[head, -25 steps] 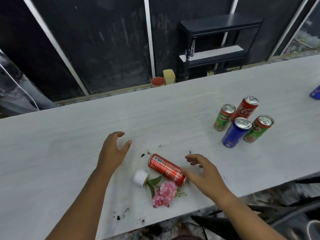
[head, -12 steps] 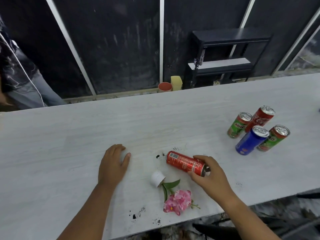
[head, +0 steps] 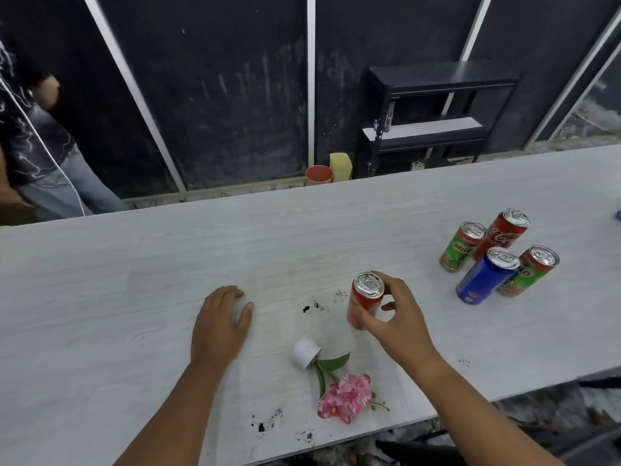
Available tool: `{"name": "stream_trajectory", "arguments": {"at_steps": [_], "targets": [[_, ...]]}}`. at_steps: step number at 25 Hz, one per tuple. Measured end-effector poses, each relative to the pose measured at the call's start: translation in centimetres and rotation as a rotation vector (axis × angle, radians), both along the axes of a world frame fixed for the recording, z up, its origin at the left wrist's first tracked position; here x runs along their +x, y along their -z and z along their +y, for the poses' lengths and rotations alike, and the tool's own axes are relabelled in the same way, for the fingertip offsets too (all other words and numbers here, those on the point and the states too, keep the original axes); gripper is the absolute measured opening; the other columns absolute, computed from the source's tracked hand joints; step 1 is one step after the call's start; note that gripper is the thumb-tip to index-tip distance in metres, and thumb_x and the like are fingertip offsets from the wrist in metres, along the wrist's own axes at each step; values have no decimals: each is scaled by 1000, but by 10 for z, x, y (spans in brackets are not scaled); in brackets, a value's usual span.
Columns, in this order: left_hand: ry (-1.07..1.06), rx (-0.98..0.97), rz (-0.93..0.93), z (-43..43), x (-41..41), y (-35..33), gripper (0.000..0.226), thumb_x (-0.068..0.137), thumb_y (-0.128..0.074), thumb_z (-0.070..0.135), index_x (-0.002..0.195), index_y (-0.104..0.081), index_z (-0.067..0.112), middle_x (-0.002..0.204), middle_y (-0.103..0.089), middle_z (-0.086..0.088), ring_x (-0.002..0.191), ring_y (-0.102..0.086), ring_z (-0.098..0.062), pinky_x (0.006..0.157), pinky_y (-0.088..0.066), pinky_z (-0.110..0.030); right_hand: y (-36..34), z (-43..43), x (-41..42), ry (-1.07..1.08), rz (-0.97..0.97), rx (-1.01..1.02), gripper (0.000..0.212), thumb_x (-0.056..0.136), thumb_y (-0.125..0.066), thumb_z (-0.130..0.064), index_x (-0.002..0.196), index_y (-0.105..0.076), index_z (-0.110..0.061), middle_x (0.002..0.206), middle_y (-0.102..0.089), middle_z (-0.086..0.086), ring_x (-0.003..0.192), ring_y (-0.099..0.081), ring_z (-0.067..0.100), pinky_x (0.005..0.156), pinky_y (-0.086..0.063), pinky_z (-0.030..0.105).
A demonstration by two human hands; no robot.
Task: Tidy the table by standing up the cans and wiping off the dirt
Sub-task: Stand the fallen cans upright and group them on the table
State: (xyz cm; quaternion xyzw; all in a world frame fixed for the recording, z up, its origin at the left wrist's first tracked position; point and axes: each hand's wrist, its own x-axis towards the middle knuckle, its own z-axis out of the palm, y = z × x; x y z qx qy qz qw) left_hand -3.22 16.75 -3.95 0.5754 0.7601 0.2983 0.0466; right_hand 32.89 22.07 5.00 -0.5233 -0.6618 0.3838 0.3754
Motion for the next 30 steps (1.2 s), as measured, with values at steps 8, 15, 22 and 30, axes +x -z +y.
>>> {"name": "stream_trajectory", "arguments": {"at_steps": [8,15,22,30], "targets": [[-68,-97,-44,12,14,-13,27,103,-68,37,123,-71,20,129,-69,4,129,-58,-23,101,-56,-45,16,7,-2,-41,82,-200,63,75,-95,-37,128,-62,-49,123,-72,-26,114,-67,-4,96,-56,22],[219,-119,-160,93,137,-66,28,108,-57,40,131,-69,29,136,-68,12,131,-58,-13,98,-52,-33,8,16,54,177,189,-146,76,64,-91,-44,135,-64,-39,123,-73,-23,111,-69,-4,91,-60,27],[676,-232,14,141,296,-63,38,108,-58,39,144,-62,26,152,-59,6,144,-49,-18,109,-51,-39,11,8,154,469,193,-89,67,71,-92,-43,132,-63,-44,123,-73,-23,109,-69,-5,85,-57,25],[760,-247,93,162,354,-27,52,105,-63,45,152,-60,23,163,-52,-2,150,-46,-23,125,-35,-37,31,21,259,715,132,-75,68,64,-86,-52,128,-64,-45,120,-74,-26,107,-70,-3,85,-56,29]]}}
